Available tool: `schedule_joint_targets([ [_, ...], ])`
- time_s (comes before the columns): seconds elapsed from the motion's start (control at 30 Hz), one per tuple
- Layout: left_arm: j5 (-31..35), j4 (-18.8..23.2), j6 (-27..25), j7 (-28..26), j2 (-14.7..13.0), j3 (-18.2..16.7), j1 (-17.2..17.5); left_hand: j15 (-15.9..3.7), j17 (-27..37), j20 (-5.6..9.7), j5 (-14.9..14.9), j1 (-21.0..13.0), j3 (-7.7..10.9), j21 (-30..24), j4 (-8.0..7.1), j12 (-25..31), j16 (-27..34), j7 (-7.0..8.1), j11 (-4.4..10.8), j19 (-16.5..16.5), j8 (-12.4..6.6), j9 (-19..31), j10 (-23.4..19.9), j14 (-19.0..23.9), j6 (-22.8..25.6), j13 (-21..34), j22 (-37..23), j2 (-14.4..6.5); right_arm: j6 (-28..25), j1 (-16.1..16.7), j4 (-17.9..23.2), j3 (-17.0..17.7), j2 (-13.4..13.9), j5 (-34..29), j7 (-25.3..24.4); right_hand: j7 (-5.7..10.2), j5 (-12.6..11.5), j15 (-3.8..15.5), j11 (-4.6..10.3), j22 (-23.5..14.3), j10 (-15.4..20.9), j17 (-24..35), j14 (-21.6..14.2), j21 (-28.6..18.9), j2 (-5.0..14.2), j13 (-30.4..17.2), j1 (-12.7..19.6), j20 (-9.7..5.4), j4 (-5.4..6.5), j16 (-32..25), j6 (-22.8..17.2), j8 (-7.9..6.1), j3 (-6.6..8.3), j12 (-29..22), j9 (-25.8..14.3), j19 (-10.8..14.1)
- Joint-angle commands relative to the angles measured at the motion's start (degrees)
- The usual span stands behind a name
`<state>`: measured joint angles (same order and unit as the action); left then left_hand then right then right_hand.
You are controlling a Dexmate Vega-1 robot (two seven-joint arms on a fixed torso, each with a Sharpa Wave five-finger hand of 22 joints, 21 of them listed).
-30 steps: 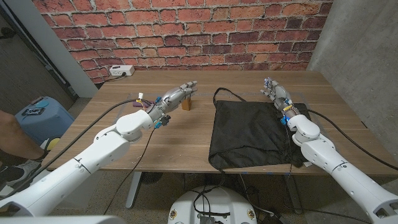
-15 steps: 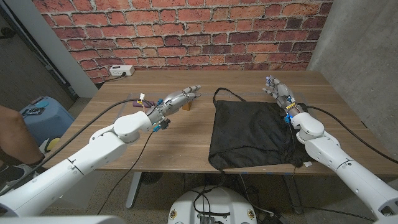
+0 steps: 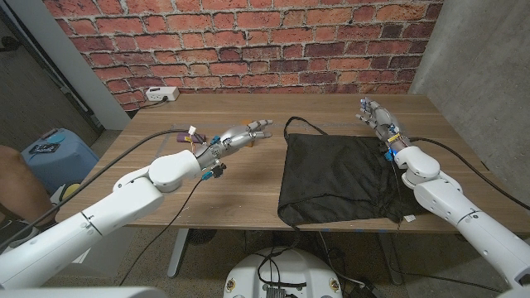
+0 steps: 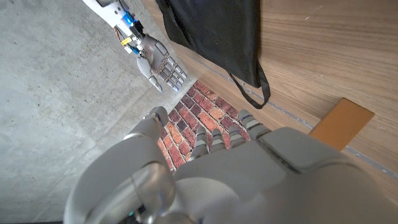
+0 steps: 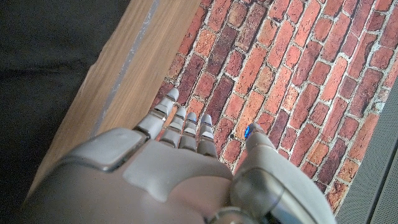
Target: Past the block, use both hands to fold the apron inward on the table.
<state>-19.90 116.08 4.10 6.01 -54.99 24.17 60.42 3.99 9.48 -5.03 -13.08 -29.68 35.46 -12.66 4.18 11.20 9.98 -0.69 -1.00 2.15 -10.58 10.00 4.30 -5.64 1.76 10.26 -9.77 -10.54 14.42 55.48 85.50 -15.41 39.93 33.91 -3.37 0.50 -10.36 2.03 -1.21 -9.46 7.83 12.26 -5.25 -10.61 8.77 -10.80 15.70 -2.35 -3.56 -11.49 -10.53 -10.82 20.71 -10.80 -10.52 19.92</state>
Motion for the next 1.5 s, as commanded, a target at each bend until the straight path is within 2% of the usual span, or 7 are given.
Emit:
schedule_joint_targets([
  [0.03, 5.3, 3.7, 0.1, 0.4, -2.7, 0.5, 1.6, 0.15, 0.3, 0.48, 0.3, 0.9, -0.60, 0.1, -0.21, 0.3, 0.4, 0.26, 0.45, 0.2, -0.25, 0.2, 0.0, 0.0, 0.4, 0.2, -0.2, 0.1, -0.6, 1.1, 0.7, 1.6, 2.0, 0.7, 0.2, -0.01, 0.0, 1.02, -0.24, -0.2, -0.1, 0.0, 0.4, -0.2, -0.05, -0.3, 0.7, -2.44, -0.32, -0.5, 0.0, -0.14, 0.08, -0.3, -0.3, -0.4],
  [0.2, 7.2, 5.3, -0.6, 0.0, -3.5, 0.5, 2.4, 0.01, 0.5, 0.66, 0.7, 1.8, -1.25, 0.2, -1.06, 0.3, 0.5, 0.42, 0.64, 0.2, -0.22, 0.3, -0.2, 0.0, 0.5, 0.2, -0.2, 0.1, -0.6, 1.8, 0.6, 2.1, 2.5, 1.0, 0.5, -0.02, 0.0, 1.06, -0.27, -0.2, -0.1, 0.0, 0.3, -0.2, -0.04, -0.3, 0.7, -2.44, -0.35, -0.5, 0.0, -0.17, 0.07, -0.3, -0.3, -0.4],
  [0.6, 10.6, 8.1, -1.7, -0.3, -6.0, -0.2, 4.8, -0.44, 0.9, 0.91, 2.1, 5.6, -3.41, 0.5, -4.53, 0.4, 0.8, 0.86, 1.07, 0.5, -0.12, 0.3, -0.5, 0.1, 0.7, 0.2, -0.3, 0.1, 0.2, 1.3, -1.5, 2.0, 2.3, 0.9, 1.2, -0.06, 0.0, 1.13, -0.16, -0.2, 0.1, 0.0, 0.3, -0.2, 0.02, -0.3, 0.8, -2.41, -0.48, -0.6, -0.1, -0.22, 0.08, -0.4, -0.3, -0.4],
  [0.73, 11.7, 8.6, -1.6, -0.4, -6.6, -0.4, 5.4, -0.50, 1.0, 0.95, 2.2, 6.2, -3.57, 0.6, -5.04, 0.4, 0.8, 0.97, 1.08, 0.6, -0.12, 0.3, -0.6, 0.2, 0.8, 0.2, -0.3, 0.0, 0.5, 1.1, -2.3, 2.0, 2.1, 0.8, 1.3, -0.05, 0.0, 1.12, -0.25, -0.2, 0.0, 0.0, 0.3, -0.2, 0.01, -0.3, 0.8, -2.40, -0.54, -0.6, -0.1, -0.22, 0.09, -0.4, -0.3, -0.4],
  [1.3, 21.0, 10.3, -0.4, 2.9, -6.9, 2.3, 3.2, -0.34, 1.1, 1.18, 2.9, 9.8, -4.20, 1.3, -9.07, 0.3, 0.7, 1.89, 1.60, -0.6, -0.01, 0.3, -0.6, -0.5, 0.7, 0.2, -0.3, -0.5, 2.0, 1.6, -4.8, 3.1, 2.3, 1.4, 1.5, -0.06, 0.1, 1.12, -0.25, -0.2, -0.1, -0.1, 0.4, -0.2, 0.06, -0.3, 0.9, -2.49, -0.67, -0.6, -0.1, -0.21, 0.07, -0.4, -0.3, -0.4],
  [1.33, 21.2, 10.4, -0.3, 3.5, -6.9, 2.5, 3.0, -0.30, 1.2, 1.11, 3.0, 10.6, -4.29, 1.3, -10.08, 0.4, 0.7, 2.10, 1.84, -0.7, -0.01, 0.4, -0.7, -0.5, 0.8, 0.2, -0.4, -0.7, 2.1, 1.7, -5.0, 3.2, 2.4, 1.4, 1.6, -0.02, 0.1, 1.10, -0.22, -0.2, -0.1, -0.1, 0.4, -0.2, 0.06, -0.3, 0.9, -2.47, -0.68, -0.6, -0.1, -0.22, 0.06, -0.3, -0.3, -0.4],
  [1.5, 22.3, 10.8, -0.1, 5.5, -7.0, 3.3, 2.5, -0.26, 1.2, 1.11, 3.1, 12.0, -4.37, 1.4, -11.68, 0.3, 0.6, 2.62, 2.03, -1.1, 0.00, 0.4, -0.7, -0.8, 0.8, 0.2, -0.4, -0.8, 2.5, 1.9, -5.5, 3.3, 2.8, 1.4, 2.0, -0.01, 0.1, 1.07, -0.24, -0.2, -0.1, 0.0, 0.5, -0.2, 0.06, -0.3, 0.8, -2.46, -0.68, -0.6, 0.0, -0.20, 0.04, -0.4, -0.3, -0.4],
])
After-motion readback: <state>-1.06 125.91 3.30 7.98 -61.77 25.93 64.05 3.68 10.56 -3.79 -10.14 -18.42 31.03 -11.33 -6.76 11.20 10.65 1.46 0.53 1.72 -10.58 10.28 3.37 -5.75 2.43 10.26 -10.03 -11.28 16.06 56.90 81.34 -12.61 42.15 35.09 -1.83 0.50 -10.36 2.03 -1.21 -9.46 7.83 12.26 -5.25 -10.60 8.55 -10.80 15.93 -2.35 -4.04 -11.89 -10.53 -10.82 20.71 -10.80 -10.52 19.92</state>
